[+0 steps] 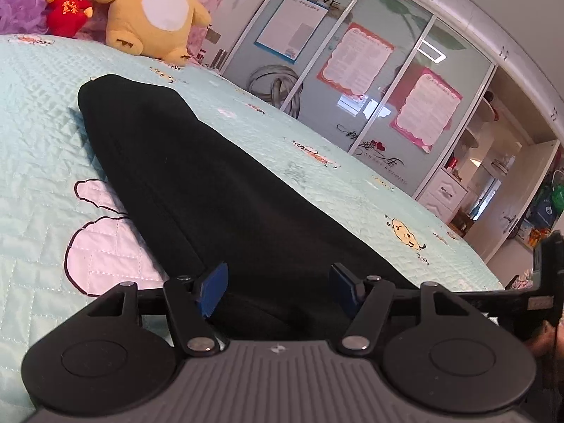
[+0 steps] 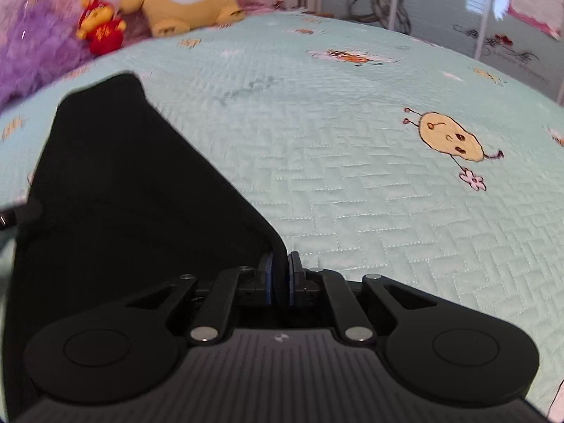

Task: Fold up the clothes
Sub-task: 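Press the folded garment flat with the right gripper while the left gripper holds it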

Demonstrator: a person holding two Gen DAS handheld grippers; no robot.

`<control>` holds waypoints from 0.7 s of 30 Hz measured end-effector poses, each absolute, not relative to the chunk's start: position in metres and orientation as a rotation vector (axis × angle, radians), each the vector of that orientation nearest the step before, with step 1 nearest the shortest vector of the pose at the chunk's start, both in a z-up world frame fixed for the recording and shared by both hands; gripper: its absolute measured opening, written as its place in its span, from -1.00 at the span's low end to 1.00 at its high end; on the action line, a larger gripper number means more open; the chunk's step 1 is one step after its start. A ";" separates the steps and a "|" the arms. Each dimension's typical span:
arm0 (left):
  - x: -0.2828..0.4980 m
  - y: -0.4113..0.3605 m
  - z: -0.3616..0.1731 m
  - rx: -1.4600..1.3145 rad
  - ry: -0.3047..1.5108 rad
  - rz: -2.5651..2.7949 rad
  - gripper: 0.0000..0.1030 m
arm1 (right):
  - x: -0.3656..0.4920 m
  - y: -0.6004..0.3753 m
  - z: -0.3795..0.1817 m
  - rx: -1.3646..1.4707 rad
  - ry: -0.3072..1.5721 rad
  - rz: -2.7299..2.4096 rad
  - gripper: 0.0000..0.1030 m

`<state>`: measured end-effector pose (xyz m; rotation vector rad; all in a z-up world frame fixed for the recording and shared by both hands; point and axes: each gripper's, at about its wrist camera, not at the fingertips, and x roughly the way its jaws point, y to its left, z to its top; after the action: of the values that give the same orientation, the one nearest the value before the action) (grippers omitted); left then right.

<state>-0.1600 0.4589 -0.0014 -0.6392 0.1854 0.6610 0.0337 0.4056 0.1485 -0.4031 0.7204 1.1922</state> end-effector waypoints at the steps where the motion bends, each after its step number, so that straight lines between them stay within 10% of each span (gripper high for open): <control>1: -0.160 0.460 -0.002 -0.644 0.185 0.660 0.31 | 0.036 0.402 0.152 -0.363 0.729 1.188 -0.75; 9: -0.169 0.465 -0.005 -0.722 0.141 0.660 0.17 | 0.012 0.452 0.160 0.000 0.899 1.438 -0.62; 12: -0.168 0.465 -0.006 -0.728 0.139 0.657 0.17 | 0.012 0.497 0.126 -0.016 0.972 1.415 -1.00; 21: -0.176 0.465 -0.010 -0.786 0.100 0.661 0.05 | 0.001 0.532 0.139 0.261 0.911 1.435 -0.94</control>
<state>-0.1761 0.4647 -0.0104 -0.7859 0.1000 0.6608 0.0013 0.5324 0.1388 0.2611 0.9113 1.4351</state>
